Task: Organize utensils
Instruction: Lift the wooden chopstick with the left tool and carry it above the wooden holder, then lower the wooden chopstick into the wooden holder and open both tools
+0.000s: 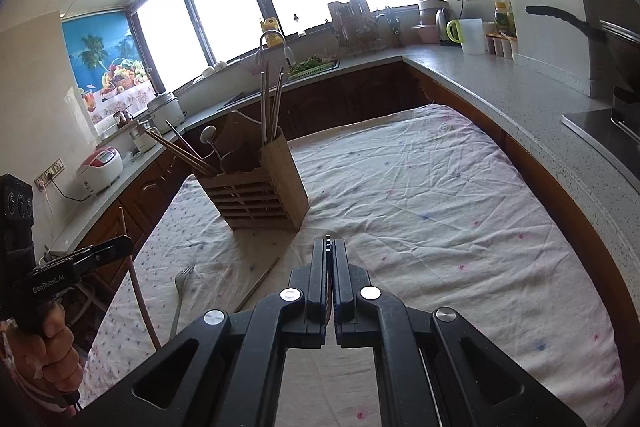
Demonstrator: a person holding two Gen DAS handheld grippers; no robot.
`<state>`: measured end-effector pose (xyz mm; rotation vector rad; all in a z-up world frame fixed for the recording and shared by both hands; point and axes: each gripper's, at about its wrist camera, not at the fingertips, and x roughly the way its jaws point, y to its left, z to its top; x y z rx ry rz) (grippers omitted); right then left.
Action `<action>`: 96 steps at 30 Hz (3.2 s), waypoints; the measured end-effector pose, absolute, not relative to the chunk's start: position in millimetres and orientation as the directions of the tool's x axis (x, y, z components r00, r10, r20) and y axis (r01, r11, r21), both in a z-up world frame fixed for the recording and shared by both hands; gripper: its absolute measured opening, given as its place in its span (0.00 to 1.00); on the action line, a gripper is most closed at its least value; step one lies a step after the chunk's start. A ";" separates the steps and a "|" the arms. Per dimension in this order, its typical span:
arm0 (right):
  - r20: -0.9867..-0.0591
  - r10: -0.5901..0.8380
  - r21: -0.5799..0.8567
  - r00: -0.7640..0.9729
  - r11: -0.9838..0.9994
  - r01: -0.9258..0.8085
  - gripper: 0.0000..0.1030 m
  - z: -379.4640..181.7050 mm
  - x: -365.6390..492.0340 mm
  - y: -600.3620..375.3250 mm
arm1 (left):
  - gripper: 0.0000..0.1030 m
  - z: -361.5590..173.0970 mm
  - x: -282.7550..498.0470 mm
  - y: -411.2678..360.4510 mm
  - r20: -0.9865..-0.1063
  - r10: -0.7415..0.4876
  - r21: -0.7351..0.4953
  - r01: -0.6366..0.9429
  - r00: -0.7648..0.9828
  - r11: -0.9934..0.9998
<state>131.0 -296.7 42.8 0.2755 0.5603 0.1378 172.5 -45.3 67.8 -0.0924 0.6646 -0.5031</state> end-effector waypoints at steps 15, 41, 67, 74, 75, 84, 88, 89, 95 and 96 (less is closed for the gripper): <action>-0.472 0.198 0.224 0.859 0.969 -0.101 0.02 63.2 138.6 -274.8 | 0.05 79.3 171.4 -8.5 -0.503 -0.475 -0.308 0.364 0.722 0.879; -0.336 0.179 0.073 0.925 0.984 -0.164 0.02 118.2 206.2 -235.0 | 0.05 153.9 227.8 19.6 -0.329 -0.404 -0.297 0.313 0.854 0.902; -0.209 0.082 -0.160 0.974 0.980 -0.117 0.02 117.9 297.8 -174.9 | 0.05 134.6 334.0 -7.3 -0.201 -0.243 -0.289 0.180 0.949 0.940; -0.262 0.090 -0.162 0.961 0.977 -0.135 0.02 88.4 305.1 -170.5 | 0.05 103.0 331.0 -10.9 -0.248 -0.259 -0.271 0.190 0.934 0.944; -0.272 0.095 -0.156 0.958 0.978 -0.142 0.02 84.9 305.1 -170.5 | 0.05 99.0 329.8 -11.2 -0.257 -0.263 -0.269 0.192 0.930 0.944; -0.382 0.145 -0.097 0.912 0.976 -0.196 0.03 59.5 313.0 -171.6 | 0.06 74.5 326.6 -24.7 -0.316 -0.295 -0.223 0.231 0.902 0.947; -0.399 0.155 -0.058 0.904 0.979 -0.194 0.03 58.7 315.2 -180.0 | 0.06 72.5 326.1 -24.0 -0.325 -0.300 -0.222 0.236 0.897 0.946; -0.403 0.161 -0.047 0.901 0.980 -0.196 0.03 59.3 315.3 -180.6 | 0.06 72.6 326.0 -23.9 -0.327 -0.300 -0.223 0.235 0.896 0.946; -0.411 0.162 -0.038 0.897 0.980 -0.195 0.03 60.1 316.7 -182.4 | 0.06 73.5 327.9 -21.8 -0.337 -0.303 -0.233 0.233 0.891 0.944; -0.412 0.166 -0.032 0.896 0.980 -0.196 0.04 59.5 316.8 -182.3 | 0.06 73.4 328.2 -21.8 -0.338 -0.303 -0.235 0.232 0.891 0.944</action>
